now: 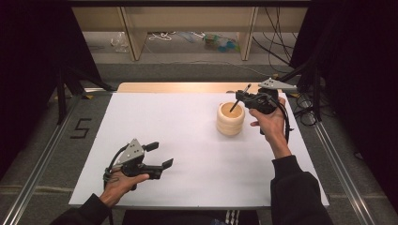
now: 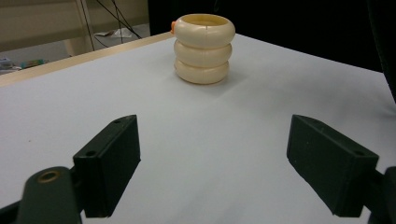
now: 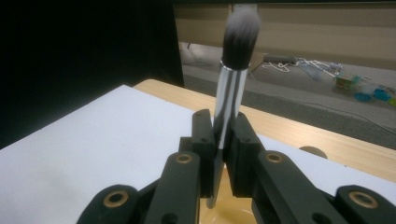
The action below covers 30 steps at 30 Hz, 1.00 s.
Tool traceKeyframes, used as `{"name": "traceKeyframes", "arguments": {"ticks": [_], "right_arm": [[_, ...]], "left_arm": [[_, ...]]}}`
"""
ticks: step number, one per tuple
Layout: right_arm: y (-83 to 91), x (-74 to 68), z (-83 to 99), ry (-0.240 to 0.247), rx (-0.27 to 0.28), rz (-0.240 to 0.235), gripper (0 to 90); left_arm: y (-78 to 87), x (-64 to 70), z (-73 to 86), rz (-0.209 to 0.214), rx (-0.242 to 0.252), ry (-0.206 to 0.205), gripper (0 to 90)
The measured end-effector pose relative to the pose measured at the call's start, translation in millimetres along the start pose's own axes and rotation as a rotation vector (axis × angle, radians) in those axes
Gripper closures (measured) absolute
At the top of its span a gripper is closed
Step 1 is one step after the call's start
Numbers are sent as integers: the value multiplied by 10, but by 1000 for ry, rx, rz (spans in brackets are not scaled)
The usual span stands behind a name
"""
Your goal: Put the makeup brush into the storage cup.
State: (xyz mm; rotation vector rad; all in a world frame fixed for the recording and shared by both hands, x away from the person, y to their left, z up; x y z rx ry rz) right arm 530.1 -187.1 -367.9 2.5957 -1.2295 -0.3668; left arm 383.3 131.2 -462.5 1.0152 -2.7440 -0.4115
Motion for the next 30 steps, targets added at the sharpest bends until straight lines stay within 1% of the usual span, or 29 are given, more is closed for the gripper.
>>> {"name": "traceKeyframes", "arguments": {"ticks": [2,4,5,7,8,9,10,11,12,13,15,17,18,19,20,21,22,23,25,28,29,30], "right_arm": [[-22,19,-2,6,-5,6,834],[-36,17,-5,-1,-4,7,834],[-50,25,-7,10,0,8,834],[-68,37,0,18,-6,12,834],[-75,49,3,22,-8,18,834],[-86,52,15,15,-15,17,834],[-94,61,23,18,-15,16,834],[-105,75,33,19,-26,25,834],[-113,78,35,20,-21,22,834],[-115,79,39,21,-26,26,834],[-132,80,43,26,-25,31,834],[-140,74,47,19,-29,30,834],[-147,86,53,31,-33,37,834],[-159,99,61,40,-37,37,834],[-165,98,68,32,-41,36,834],[-165,98,68,32,-41,36,834],[-173,116,70,35,-39,42,834],[-173,111,79,25,-49,38,834],[-183,119,89,34,-53,39,834],[-199,112,97,28,-58,38,834],[-211,120,107,48,-64,49,834],[-221,105,114,40,-68,38,834]], "left_arm": [[0,0,-5,1,7,2,170],[-1,2,-5,1,8,8,170],[1,0,-5,4,6,-1,170],[2,11,-6,7,10,15,169],[1,11,-8,7,11,16,168],[-6,12,-9,13,17,17,169],[3,6,-6,6,7,4,168],[4,5,-6,8,7,-2,168],[-2,13,-6,12,13,14,169],[5,12,-7,6,8,14,168],[3,11,-6,7,9,12,168],[3,11,-7,7,10,14,168],[4,10,-10,7,11,13,168],[7,6,-12,8,10,-1,168],[7,6,-12,8,10,-1,168],[5,13,-7,7,9,13,168],[4,12,-7,7,9,14,167],[3,12,-8,7,10,14,168],[4,13,-11,9,12,13,168],[4,9,-9,6,11,11,167],[4,6,-12,7,13,6,168],[4,8,-13,7,13,6,167]]}}
Point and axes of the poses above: each handheld gripper's, and its own axes: y roughly backward along the jaws, z roughly out of its underside, x roughly to its right, the point moved 6 cm from there along -y, roughly forward along the jaws
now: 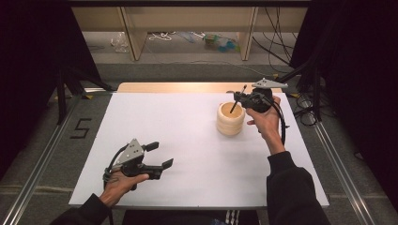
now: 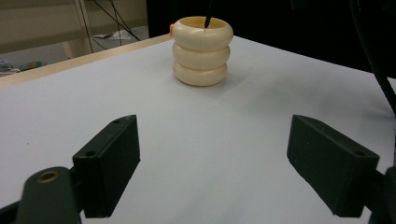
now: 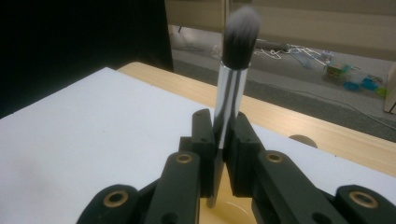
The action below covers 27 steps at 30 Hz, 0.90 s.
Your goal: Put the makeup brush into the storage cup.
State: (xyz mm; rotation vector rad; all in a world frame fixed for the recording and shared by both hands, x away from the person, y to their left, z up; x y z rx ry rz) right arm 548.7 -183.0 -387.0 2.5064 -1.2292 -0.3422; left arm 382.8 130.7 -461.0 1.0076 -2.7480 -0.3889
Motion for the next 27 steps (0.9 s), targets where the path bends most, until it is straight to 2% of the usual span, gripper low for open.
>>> {"name": "traceKeyframes", "arguments": {"ticks": [3,14,18,20,21,23,24,27], "right_arm": [[-27,9,5,17,1,6,834],[-101,2,54,10,-25,1,834],[-124,9,93,12,-53,-3,834],[-136,15,101,26,-52,11,834],[-141,0,120,38,-74,17,834],[-161,-7,121,36,-69,11,834],[-166,-6,130,46,-78,12,834],[-199,-27,169,40,-102,4,834]], "left_arm": [[1,-2,0,0,-1,-2,167],[3,1,-2,-1,2,5,167],[5,2,0,-1,1,4,167],[4,1,-3,0,4,6,168],[6,5,-2,1,3,6,168],[7,5,-2,1,3,6,168],[8,-5,-5,0,3,-7,168],[4,1,-3,0,3,4,168]]}}
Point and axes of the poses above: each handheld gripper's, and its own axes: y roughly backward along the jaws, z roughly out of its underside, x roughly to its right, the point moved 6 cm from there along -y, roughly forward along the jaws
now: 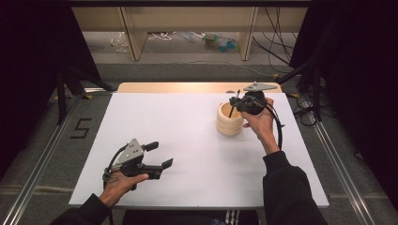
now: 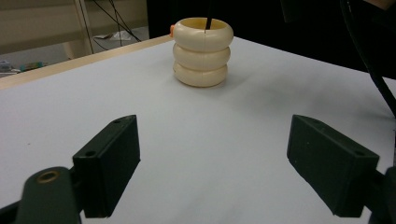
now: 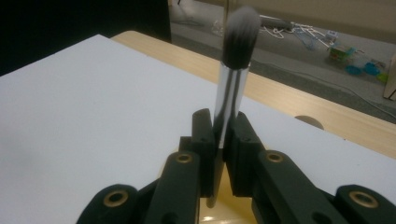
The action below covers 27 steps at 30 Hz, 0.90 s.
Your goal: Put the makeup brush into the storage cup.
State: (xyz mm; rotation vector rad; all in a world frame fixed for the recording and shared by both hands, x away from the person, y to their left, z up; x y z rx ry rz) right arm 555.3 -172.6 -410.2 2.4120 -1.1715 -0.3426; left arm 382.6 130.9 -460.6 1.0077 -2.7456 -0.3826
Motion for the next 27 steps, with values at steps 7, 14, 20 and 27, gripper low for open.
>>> {"name": "traceKeyframes", "arguments": {"ticks": [7,14,20,27], "right_arm": [[-23,10,41,-1,-22,2,834],[-93,12,109,9,-59,8,833],[-136,41,187,3,-82,17,833],[-163,78,240,-28,-87,20,716]], "left_arm": [[1,3,2,-1,-1,0,168],[2,4,-1,-1,0,1,168],[-1,1,-3,1,0,-9,168],[-2,3,-3,3,-1,-9,168]]}}
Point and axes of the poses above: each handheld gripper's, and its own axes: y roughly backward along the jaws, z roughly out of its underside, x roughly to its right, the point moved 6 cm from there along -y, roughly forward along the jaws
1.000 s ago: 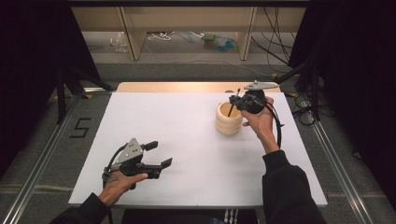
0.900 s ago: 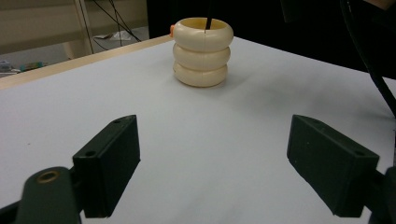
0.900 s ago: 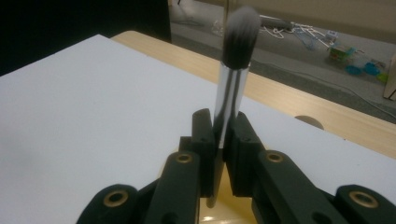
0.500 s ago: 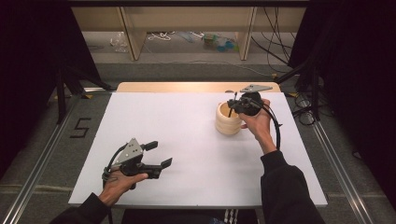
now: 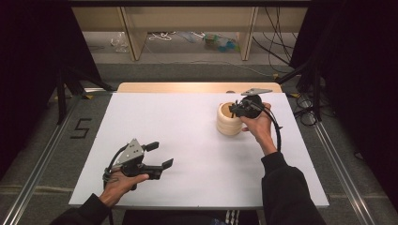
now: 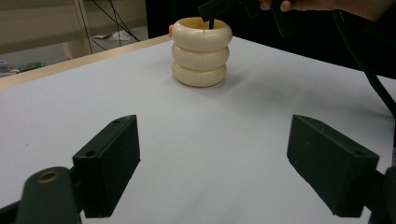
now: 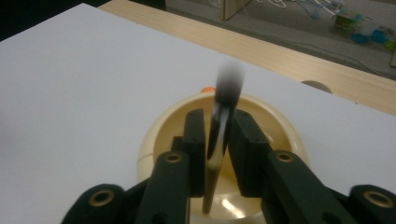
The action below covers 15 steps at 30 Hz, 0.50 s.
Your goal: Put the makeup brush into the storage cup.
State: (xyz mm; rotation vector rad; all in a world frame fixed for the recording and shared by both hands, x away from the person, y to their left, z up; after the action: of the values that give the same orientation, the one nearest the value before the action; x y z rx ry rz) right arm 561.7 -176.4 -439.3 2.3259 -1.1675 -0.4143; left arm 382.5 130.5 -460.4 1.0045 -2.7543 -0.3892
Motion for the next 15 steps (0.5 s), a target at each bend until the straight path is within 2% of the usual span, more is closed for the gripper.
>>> {"name": "traceKeyframes", "arguments": {"ticks": [2,3,6,7,10,12,15], "right_arm": [[15,10,-14,-31,8,19,589],[28,31,-24,-35,11,37,544],[101,61,-66,-70,36,65,404],[166,97,-94,-87,63,95,348],[247,115,-119,-108,86,105,326],[363,125,-160,-100,122,110,320],[433,111,-170,-98,128,107,316]], "left_arm": [[3,-1,-4,0,2,-1,168],[3,3,-4,-1,3,10,168],[7,3,-4,1,5,9,168],[12,5,-8,-1,3,11,168],[14,6,-9,-1,3,9,168],[12,-4,-9,-2,3,0,168],[7,-1,-10,-4,3,2,168]]}}
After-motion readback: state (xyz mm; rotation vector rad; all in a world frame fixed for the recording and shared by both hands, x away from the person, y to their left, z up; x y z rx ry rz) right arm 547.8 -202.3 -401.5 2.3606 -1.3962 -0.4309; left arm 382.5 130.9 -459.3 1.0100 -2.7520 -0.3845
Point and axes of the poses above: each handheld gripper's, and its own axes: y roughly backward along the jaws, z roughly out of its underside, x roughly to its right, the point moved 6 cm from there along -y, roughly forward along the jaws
